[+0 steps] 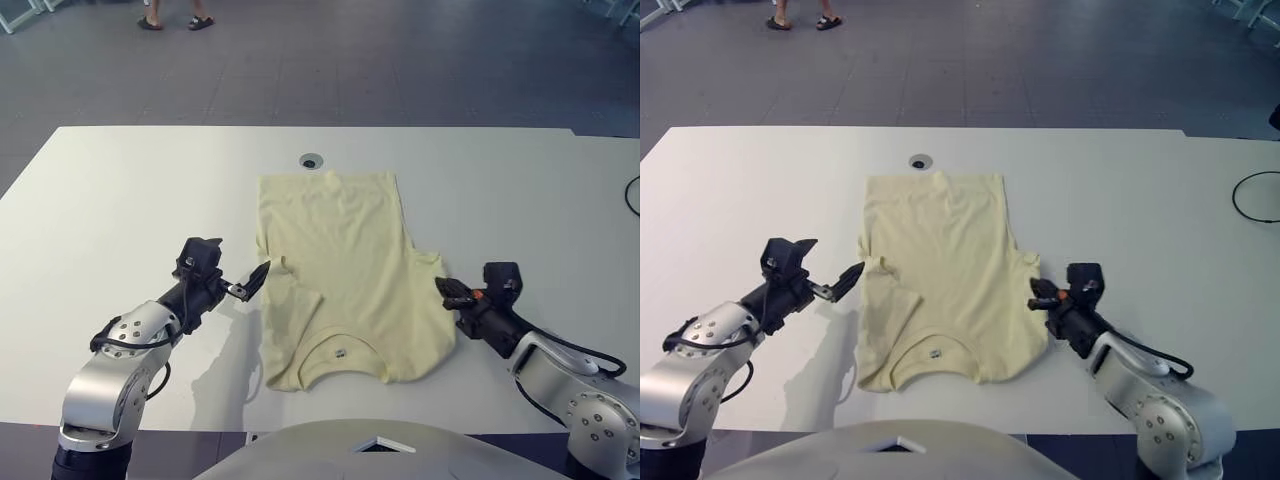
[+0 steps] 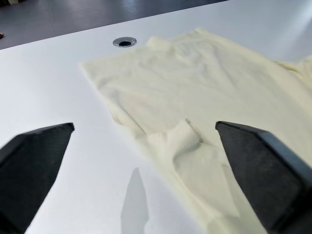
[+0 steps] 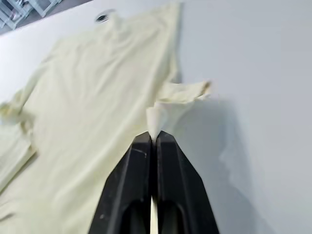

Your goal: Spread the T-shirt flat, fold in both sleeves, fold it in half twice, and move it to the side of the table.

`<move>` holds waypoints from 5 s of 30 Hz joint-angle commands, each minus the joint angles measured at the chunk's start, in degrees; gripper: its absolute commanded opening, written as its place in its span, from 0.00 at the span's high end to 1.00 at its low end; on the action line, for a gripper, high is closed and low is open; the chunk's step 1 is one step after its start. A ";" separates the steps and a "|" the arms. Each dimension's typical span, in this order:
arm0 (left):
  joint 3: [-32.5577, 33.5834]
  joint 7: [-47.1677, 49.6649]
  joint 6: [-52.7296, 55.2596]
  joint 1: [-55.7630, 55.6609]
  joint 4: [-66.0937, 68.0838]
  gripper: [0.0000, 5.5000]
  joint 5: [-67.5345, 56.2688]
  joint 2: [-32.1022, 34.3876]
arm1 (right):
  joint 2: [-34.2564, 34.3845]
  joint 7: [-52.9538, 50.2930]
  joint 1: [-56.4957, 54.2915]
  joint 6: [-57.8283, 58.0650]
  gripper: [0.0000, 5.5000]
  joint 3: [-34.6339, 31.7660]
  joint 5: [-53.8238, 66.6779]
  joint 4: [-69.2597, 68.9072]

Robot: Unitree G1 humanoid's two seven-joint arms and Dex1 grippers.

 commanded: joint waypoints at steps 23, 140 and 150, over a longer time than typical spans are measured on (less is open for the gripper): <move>4.16 -11.07 -23.20 12.85 1.52 0.02 12.40 8.90 | -25.40 22.40 -4.15 -21.85 0.43 1.81 -16.41 6.72; 12.47 -54.43 -39.30 20.32 -1.43 1.00 -31.47 47.41 | -54.91 77.64 7.46 -39.95 1.00 -0.28 8.17 10.08; 17.44 -59.88 -26.77 13.68 1.55 1.00 -30.90 41.72 | -51.85 78.14 -1.61 -33.29 1.00 1.29 6.99 16.32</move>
